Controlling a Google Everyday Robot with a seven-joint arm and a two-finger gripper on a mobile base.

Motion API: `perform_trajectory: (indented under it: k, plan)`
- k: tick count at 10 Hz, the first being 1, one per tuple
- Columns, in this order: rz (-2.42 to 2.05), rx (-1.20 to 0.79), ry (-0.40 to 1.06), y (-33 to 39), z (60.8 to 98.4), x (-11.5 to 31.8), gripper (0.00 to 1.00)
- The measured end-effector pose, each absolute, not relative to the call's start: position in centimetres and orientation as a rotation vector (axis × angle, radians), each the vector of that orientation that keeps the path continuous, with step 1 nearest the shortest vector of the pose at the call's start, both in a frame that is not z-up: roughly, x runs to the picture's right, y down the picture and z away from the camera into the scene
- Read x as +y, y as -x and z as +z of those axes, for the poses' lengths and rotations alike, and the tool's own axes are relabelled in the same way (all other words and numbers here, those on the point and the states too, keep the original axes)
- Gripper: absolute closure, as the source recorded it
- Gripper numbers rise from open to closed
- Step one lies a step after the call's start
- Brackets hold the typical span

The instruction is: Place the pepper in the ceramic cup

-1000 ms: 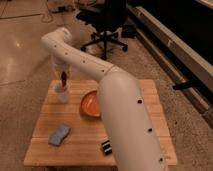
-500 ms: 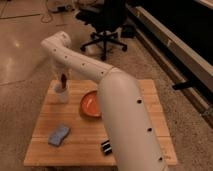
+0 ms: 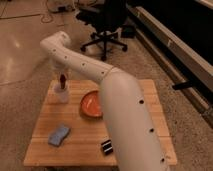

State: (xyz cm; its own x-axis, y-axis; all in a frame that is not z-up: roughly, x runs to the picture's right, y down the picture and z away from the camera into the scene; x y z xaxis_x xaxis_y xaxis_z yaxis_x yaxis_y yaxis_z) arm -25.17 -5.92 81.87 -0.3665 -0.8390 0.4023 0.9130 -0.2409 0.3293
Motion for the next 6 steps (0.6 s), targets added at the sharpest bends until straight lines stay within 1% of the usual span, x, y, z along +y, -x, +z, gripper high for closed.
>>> perform_trajectory:
  k: [2, 5, 6]
  plan:
    - [-1.847, -0.603, 0.164, 25.16, 82.77, -6.76, 0.73]
    - [-1.85, -0.603, 0.154, 25.19, 83.39, -6.01, 0.73]
    - [-1.847, -0.608, 0.157, 25.42, 83.09, -5.93, 0.73]
